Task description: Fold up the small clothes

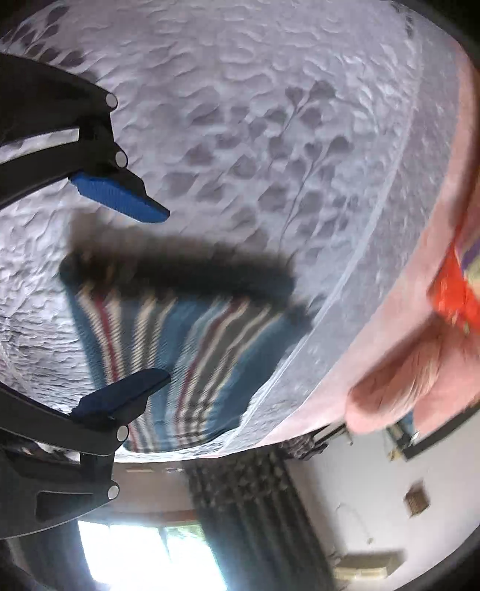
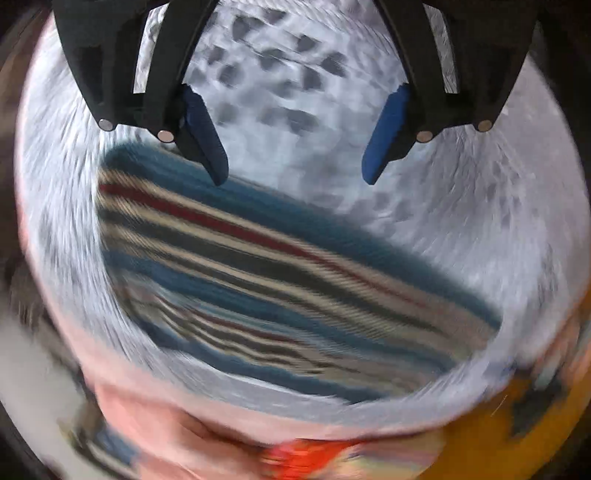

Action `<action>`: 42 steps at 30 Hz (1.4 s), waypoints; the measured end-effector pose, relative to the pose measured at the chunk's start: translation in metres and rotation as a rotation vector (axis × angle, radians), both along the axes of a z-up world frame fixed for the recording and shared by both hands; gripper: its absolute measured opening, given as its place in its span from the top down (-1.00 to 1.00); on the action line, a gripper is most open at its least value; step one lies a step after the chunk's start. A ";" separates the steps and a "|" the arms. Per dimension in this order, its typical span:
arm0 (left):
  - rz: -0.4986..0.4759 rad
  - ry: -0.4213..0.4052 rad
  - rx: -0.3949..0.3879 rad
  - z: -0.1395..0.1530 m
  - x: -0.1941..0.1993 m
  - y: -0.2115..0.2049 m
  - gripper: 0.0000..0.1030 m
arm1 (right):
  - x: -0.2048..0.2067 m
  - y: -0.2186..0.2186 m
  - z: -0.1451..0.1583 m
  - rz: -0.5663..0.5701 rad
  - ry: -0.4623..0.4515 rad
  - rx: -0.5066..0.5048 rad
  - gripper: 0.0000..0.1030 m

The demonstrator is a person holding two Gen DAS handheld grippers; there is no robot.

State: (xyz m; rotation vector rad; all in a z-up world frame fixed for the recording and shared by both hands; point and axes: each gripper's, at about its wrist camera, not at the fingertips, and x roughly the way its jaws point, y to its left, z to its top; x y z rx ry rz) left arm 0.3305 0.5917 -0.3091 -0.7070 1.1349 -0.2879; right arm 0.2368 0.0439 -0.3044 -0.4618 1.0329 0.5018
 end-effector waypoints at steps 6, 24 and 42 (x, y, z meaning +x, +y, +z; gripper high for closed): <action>-0.049 0.078 -0.071 -0.033 0.060 -0.022 -0.59 | -0.046 0.123 -0.027 0.232 -0.178 -0.143 -0.48; -0.205 0.057 -0.137 -0.069 0.138 -0.076 -0.38 | -0.011 0.255 -0.063 0.337 -0.407 -0.205 -0.53; -0.215 0.109 -0.083 -0.054 0.154 -0.083 0.59 | -0.013 0.306 -0.042 0.273 -0.447 -0.166 0.72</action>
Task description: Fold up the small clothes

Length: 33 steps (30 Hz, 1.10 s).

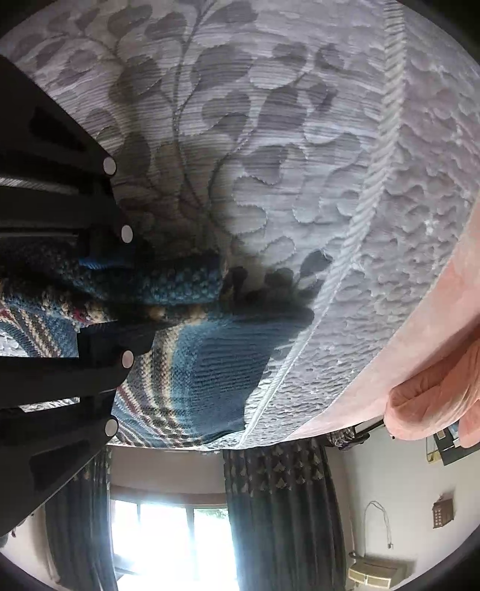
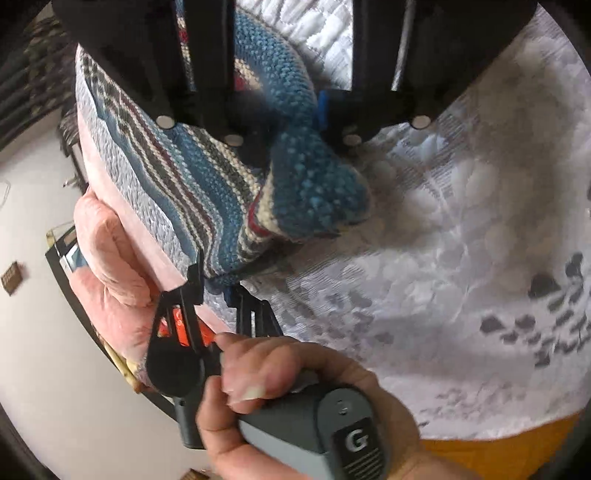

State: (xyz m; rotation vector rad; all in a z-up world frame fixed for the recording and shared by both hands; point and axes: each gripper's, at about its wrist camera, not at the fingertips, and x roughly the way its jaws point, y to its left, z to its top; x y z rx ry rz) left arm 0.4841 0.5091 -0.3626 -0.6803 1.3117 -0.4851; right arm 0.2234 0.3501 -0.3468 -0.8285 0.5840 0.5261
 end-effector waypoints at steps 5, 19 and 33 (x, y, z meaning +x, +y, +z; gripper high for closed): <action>-0.007 -0.007 0.040 0.022 0.003 -0.009 0.60 | 0.001 -0.010 0.023 -0.023 0.009 0.061 0.77; -0.035 -0.032 0.128 0.071 0.011 -0.035 0.62 | 0.012 -0.034 0.073 -0.070 0.002 0.161 0.78; -0.049 -0.040 0.200 0.102 0.016 -0.055 0.62 | 0.017 -0.057 0.101 -0.106 0.002 0.231 0.78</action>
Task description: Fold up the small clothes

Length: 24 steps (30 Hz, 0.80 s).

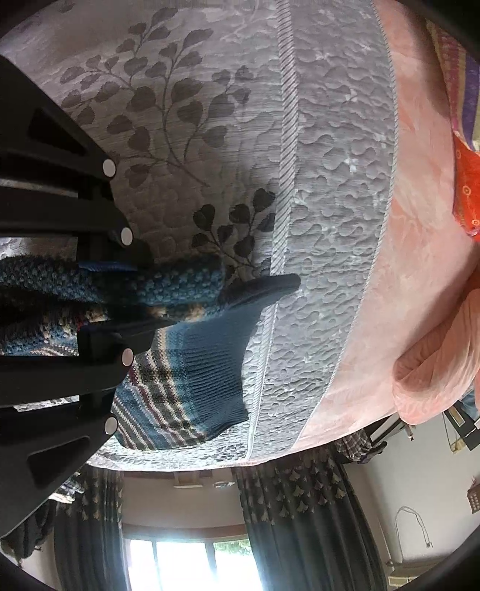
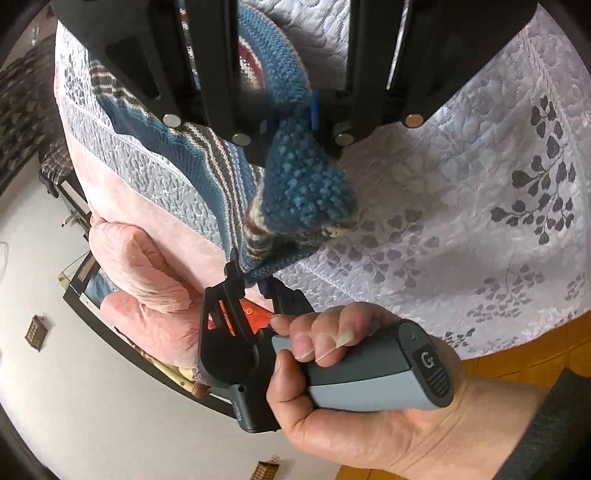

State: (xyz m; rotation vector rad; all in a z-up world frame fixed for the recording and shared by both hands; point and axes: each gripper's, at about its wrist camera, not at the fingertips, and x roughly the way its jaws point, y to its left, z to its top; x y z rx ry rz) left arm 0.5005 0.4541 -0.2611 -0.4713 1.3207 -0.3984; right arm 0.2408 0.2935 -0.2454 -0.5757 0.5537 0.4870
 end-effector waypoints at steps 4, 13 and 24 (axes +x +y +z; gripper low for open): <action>0.001 -0.001 0.019 0.010 0.001 -0.008 0.62 | 0.002 -0.011 0.011 -0.017 0.000 0.030 0.78; -0.014 -0.021 0.064 0.043 0.007 -0.037 0.62 | 0.010 -0.038 0.037 -0.057 0.005 0.096 0.79; -0.062 -0.061 0.101 0.084 0.012 -0.090 0.62 | 0.016 -0.083 0.068 -0.125 -0.002 0.168 0.79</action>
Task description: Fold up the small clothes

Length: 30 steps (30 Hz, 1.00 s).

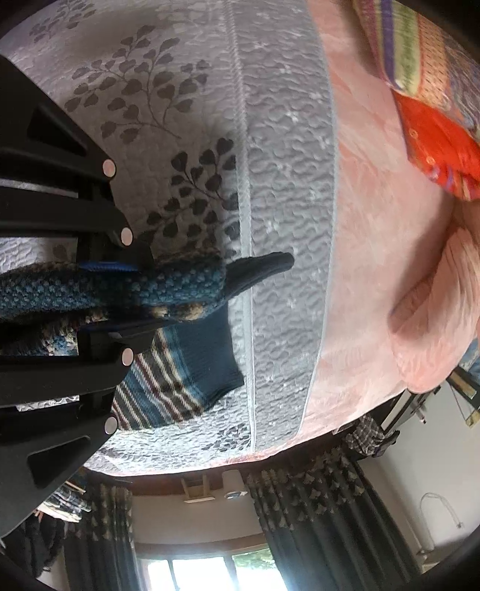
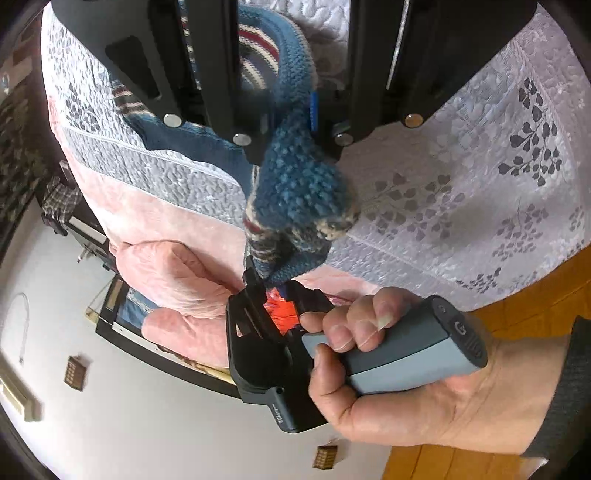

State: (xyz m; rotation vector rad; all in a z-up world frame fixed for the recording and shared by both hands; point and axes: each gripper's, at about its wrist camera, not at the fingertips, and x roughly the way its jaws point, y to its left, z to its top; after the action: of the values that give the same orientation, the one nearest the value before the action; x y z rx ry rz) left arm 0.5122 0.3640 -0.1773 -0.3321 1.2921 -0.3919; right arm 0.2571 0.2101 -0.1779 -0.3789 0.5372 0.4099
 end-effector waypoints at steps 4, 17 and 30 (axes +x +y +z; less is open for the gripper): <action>-0.019 -0.011 0.013 0.011 0.002 -0.020 0.62 | 0.003 -0.018 0.010 -0.029 0.009 0.041 0.79; -0.067 -0.044 0.039 0.038 0.008 -0.085 0.62 | 0.009 -0.067 0.027 -0.109 0.007 0.119 0.79; -0.097 -0.051 0.071 0.040 0.014 -0.139 0.62 | 0.015 -0.112 0.027 -0.180 0.024 0.170 0.79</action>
State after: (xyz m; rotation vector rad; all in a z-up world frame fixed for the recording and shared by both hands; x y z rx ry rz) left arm 0.5262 0.2249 -0.1372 -0.1990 1.2721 -0.4332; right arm 0.2722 0.0978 -0.1505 -0.1610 0.5507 0.2835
